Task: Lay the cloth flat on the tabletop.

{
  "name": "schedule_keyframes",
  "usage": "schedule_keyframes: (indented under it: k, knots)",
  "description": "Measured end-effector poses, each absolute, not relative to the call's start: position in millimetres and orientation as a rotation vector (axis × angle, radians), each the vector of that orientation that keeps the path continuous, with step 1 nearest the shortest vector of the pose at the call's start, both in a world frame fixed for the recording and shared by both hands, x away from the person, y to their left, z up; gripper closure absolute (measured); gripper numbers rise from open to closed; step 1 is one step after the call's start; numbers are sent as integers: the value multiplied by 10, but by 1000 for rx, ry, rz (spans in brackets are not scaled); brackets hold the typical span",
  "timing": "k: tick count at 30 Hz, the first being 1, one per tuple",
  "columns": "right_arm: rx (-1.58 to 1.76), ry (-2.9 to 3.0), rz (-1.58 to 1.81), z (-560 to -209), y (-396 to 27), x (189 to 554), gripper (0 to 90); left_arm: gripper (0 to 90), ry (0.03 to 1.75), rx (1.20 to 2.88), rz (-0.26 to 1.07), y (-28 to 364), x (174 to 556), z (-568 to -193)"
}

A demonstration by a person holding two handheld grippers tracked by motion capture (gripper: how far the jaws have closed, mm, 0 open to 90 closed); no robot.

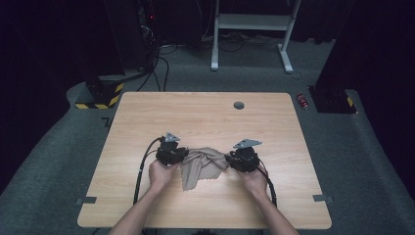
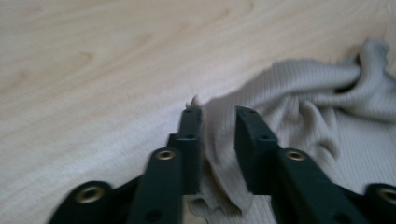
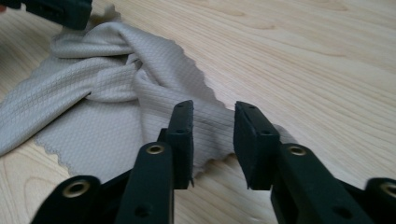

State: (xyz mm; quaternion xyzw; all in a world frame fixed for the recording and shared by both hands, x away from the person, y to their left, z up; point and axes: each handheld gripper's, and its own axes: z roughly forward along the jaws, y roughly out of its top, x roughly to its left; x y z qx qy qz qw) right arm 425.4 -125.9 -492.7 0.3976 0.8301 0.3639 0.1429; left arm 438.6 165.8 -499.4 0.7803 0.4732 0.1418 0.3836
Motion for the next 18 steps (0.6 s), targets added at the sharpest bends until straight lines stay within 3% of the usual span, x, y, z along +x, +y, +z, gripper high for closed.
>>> schedule_keyframes:
  k: [4, 6, 9, 13, 18]
  knots:
    - [1181, 2435, 1011, -5022, -1171, 4295, 659, 606, 1222, 2047, 355, 1604, 4472, -4999]
    - [1182, 2454, 958, -5070, -1136, 4307, 725, 609, 1237, 2073, 347, 1563, 4512, -5049]
    - [1139, 2469, 950, -5069, -1128, 4291, 856, 709, 1251, 2070, 311, 1554, 4538, -5117]
    - [1056, 2477, 959, -5032, -1164, 4207, 868, 862, 1210, 2109, 283, 1533, 4483, -5105]
    - [945, 2497, 930, -5035, -1287, 3982, 867, 886, 1151, 2133, 218, 1538, 4317, -5101]
